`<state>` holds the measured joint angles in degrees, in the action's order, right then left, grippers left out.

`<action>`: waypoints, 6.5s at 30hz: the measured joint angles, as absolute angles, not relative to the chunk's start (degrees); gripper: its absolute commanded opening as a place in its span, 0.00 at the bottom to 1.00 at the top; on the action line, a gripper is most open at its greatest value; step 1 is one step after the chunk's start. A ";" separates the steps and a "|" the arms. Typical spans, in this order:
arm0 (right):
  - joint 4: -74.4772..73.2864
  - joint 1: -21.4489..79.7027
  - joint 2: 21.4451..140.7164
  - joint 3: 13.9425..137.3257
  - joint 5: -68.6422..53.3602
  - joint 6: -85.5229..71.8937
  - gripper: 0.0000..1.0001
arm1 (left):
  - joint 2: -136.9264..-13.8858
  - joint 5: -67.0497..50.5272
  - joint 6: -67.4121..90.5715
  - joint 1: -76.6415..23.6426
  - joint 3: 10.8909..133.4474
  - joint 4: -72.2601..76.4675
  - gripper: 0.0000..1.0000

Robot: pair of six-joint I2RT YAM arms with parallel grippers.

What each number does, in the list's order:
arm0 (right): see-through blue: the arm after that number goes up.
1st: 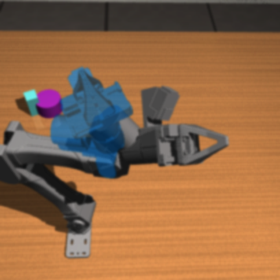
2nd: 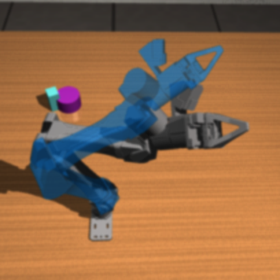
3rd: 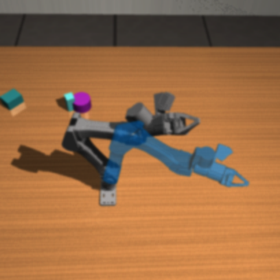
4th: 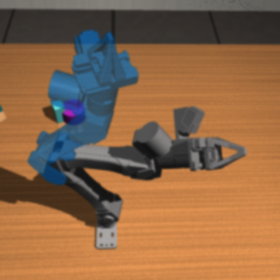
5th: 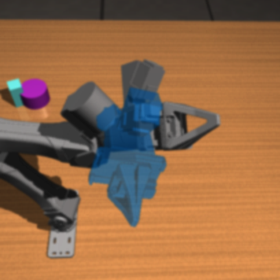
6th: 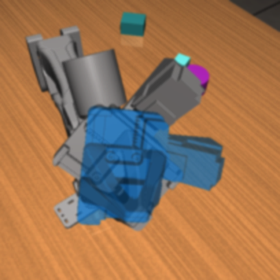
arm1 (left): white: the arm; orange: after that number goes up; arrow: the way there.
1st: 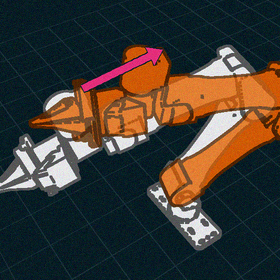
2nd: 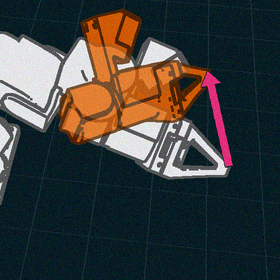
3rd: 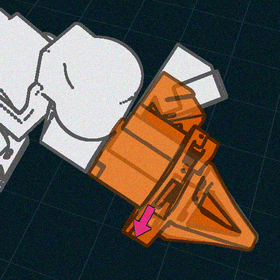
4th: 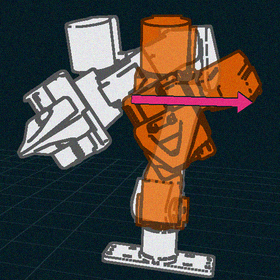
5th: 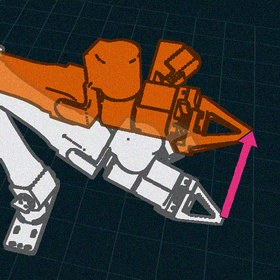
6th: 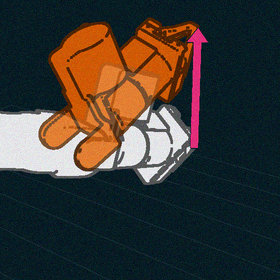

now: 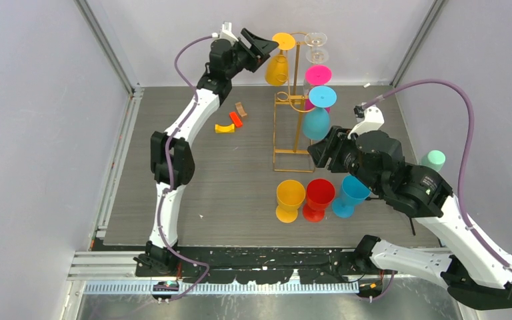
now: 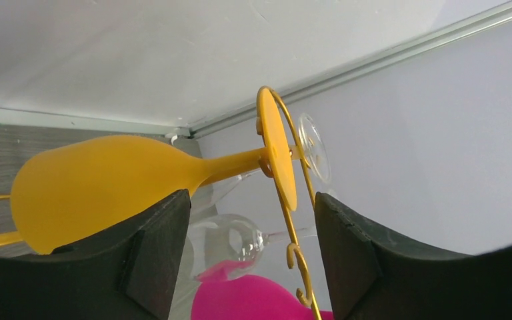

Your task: Take the wine glass off the wine glass rack

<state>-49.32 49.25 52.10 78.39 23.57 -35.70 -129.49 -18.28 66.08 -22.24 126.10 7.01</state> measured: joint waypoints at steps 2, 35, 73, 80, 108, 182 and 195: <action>-49.34 49.25 51.96 77.91 23.33 -35.92 0.58 | -130.47 -17.67 67.00 -22.50 127.57 6.44 0.70; -49.30 49.25 49.32 75.22 23.11 -36.42 0.57 | -136.75 -7.09 73.56 -23.90 142.10 -4.91 0.31; -49.30 49.25 49.39 74.08 23.92 -36.42 0.61 | -134.50 -6.04 73.14 -22.79 138.89 -1.80 0.00; -49.28 49.25 49.39 74.08 23.38 -36.40 0.69 | -131.46 -7.88 73.12 -21.47 134.15 0.56 0.00; -32.51 49.25 49.25 64.79 10.02 -41.82 0.71 | -72.93 -21.12 80.60 -9.39 69.89 16.51 0.00; -18.35 52.66 70.94 75.79 3.79 -38.22 0.00 | -27.35 -8.40 50.06 -9.74 63.96 -29.52 0.97; -47.11 64.03 92.33 88.88 9.28 -24.77 0.00 | -31.86 8.56 28.49 -9.74 62.46 -40.99 0.97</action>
